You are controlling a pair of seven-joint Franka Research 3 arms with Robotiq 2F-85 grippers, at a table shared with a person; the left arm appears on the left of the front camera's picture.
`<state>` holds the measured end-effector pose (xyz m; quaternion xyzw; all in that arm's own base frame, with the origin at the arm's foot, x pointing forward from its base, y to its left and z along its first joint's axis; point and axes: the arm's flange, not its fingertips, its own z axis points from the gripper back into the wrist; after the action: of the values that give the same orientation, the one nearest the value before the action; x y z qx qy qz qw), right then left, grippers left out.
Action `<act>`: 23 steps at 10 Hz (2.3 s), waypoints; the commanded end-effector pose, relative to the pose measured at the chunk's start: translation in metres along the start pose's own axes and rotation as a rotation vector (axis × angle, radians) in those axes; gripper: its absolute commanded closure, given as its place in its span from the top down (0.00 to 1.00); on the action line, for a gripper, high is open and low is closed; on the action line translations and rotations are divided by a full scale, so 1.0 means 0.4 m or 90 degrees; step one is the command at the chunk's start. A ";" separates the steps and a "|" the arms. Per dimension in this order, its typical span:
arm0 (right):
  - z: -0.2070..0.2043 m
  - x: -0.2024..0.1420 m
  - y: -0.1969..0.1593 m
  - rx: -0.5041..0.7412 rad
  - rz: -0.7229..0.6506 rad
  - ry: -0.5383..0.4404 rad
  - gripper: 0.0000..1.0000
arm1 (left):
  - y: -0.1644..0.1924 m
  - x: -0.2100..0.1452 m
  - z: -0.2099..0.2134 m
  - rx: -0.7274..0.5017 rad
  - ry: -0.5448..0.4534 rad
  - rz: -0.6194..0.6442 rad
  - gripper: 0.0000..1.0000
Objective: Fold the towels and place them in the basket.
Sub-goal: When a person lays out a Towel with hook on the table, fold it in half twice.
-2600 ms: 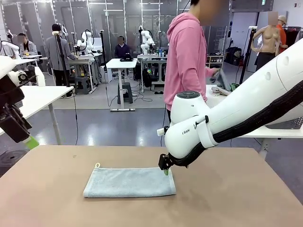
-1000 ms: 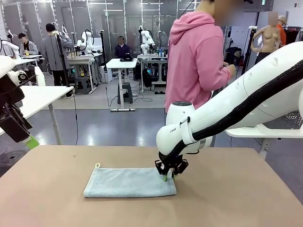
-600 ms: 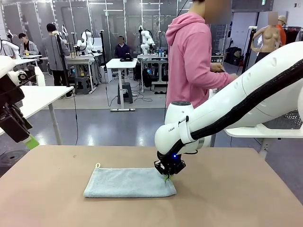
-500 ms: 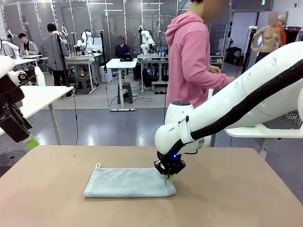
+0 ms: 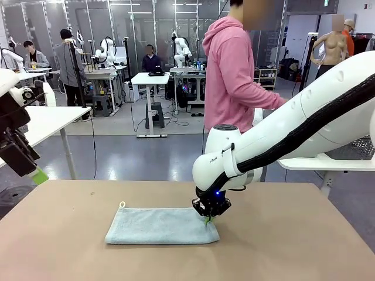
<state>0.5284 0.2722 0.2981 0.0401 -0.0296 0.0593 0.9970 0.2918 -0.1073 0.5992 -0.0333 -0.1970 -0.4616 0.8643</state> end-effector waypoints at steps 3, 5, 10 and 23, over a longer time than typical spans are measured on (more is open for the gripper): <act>0.150 -0.066 -0.107 -0.183 -0.020 -0.026 0.00 | 0.006 0.006 0.006 0.009 0.011 0.002 1.00; 0.218 -0.095 -0.110 -0.210 -0.013 -0.057 0.00 | 0.006 0.006 0.006 0.009 0.011 0.002 1.00; 0.301 -0.106 -0.028 -0.183 0.039 -0.090 0.00 | 0.006 0.006 0.006 0.009 0.011 0.002 1.00; 0.153 0.071 0.259 0.004 0.043 0.010 0.00 | 0.006 0.006 0.006 0.009 0.011 0.002 1.00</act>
<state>0.5297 0.3636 0.3687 0.0354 -0.0341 0.1041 0.9933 0.2922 -0.1070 0.5995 -0.0341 -0.1971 -0.4616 0.8643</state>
